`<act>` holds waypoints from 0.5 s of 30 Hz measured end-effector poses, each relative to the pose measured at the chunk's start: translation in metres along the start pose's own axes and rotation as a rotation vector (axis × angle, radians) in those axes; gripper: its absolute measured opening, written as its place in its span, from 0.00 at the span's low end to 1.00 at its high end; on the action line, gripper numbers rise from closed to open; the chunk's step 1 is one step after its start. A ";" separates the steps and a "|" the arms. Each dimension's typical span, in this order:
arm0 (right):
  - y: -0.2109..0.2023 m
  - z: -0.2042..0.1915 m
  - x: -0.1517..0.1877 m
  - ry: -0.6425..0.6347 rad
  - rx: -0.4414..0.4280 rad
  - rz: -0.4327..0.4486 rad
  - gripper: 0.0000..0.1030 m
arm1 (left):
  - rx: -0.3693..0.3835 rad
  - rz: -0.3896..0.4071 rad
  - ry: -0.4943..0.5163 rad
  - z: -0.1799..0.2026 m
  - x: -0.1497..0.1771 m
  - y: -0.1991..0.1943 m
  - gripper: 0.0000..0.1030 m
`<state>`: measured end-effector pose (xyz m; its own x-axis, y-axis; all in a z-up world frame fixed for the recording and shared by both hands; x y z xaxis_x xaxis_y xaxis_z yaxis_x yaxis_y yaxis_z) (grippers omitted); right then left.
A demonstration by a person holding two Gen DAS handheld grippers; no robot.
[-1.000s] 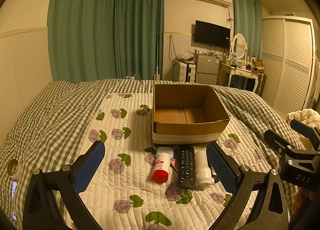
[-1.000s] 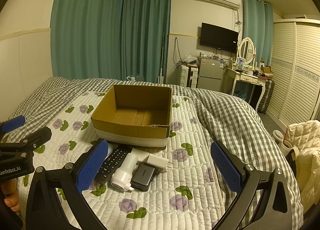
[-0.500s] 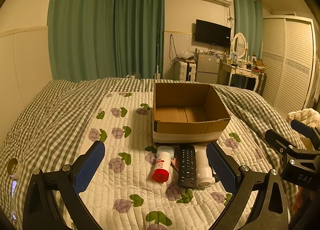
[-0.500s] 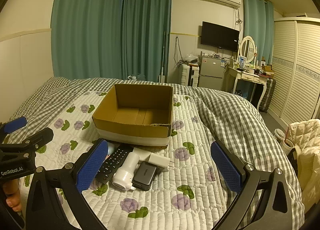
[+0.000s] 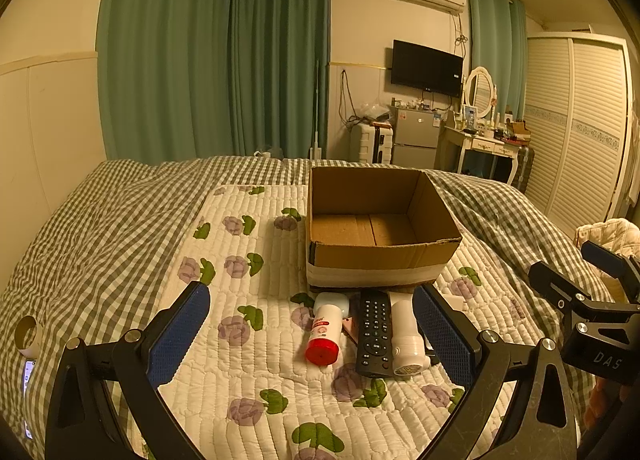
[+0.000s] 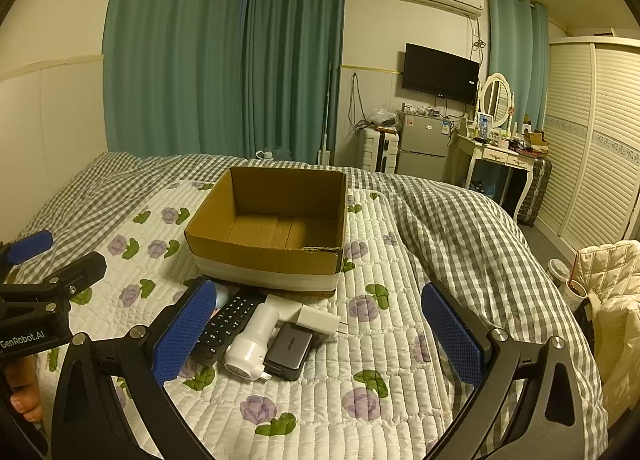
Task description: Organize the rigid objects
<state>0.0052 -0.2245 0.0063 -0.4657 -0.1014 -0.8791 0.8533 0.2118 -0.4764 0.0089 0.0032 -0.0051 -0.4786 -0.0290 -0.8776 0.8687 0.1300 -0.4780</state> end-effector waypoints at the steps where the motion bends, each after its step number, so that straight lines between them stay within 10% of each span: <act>1: 0.000 0.000 0.000 0.001 -0.001 0.001 1.00 | 0.001 0.000 0.000 -0.001 0.001 0.000 1.00; 15: 0.001 -0.001 0.000 0.000 -0.003 -0.004 1.00 | 0.006 -0.026 -0.016 -0.006 -0.002 0.009 1.00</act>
<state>0.0054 -0.2237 0.0057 -0.4693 -0.1021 -0.8771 0.8506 0.2146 -0.4801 0.0168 0.0101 -0.0075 -0.4989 -0.0479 -0.8654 0.8568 0.1234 -0.5007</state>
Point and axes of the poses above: each gripper's, at about its wrist camera, not at the fingertips, and y roughly the way its jaws point, z to its right, x to its underside, the point moved 1 cm from there along y, roughly the way its jaws point, and after that the axes turned 7 degrees about -x, right-handed, at the moved point
